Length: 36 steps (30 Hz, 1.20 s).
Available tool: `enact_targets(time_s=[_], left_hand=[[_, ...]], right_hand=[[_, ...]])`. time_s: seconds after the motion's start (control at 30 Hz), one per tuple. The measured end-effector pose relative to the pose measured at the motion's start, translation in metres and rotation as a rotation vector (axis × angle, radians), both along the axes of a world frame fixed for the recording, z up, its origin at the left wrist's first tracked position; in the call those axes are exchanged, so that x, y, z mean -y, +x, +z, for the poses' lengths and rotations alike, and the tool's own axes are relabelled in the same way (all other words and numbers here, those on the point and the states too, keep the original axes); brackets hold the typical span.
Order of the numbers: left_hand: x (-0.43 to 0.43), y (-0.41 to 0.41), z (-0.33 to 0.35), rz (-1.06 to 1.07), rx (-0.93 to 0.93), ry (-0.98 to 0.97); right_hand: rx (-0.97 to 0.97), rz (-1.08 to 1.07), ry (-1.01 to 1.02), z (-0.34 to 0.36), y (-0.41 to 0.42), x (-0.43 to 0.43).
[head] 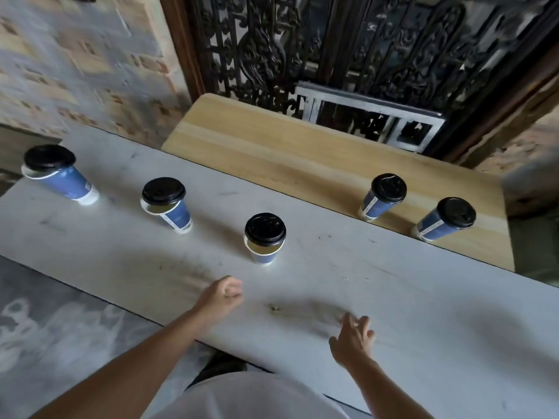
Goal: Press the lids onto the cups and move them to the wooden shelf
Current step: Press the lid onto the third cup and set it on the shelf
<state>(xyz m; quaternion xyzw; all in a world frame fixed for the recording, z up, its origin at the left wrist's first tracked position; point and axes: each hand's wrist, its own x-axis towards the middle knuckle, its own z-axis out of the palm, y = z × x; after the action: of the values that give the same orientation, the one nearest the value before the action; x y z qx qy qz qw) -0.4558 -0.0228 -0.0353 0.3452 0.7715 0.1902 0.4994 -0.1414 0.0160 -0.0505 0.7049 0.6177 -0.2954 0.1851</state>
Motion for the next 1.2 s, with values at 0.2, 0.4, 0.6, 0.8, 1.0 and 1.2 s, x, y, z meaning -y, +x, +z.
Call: enact_targets(time_s=[0.2, 0.4, 0.6, 0.8, 1.0, 1.2], left_hand=[[-0.039, -0.031, 0.001, 0.034, 0.066, 0.179], [-0.066, -0.045, 0.017, -0.087, 0.167, 0.217], [-0.087, -0.043, 0.020, -0.232, 0.145, 0.325], [-0.079, -0.038, 0.019, -0.175, 0.161, 0.350], [-0.065, -0.048, 0.024, -0.185, 0.114, 0.359], [-0.048, -0.051, 0.036, -0.239, 0.102, 0.425]], right_hand=[[0.013, -0.187, -0.203, 0.010, -0.042, -0.023], [-0.670, -0.825, -0.163, 0.075, -0.132, -0.083], [-0.946, -0.735, -0.119, 0.110, -0.195, -0.111], [-0.951, -0.711, -0.097, 0.107, -0.217, -0.092], [-0.928, -0.607, 0.013, 0.108, -0.218, -0.076], [-0.944, -0.341, 0.134, 0.113, -0.212, -0.065]])
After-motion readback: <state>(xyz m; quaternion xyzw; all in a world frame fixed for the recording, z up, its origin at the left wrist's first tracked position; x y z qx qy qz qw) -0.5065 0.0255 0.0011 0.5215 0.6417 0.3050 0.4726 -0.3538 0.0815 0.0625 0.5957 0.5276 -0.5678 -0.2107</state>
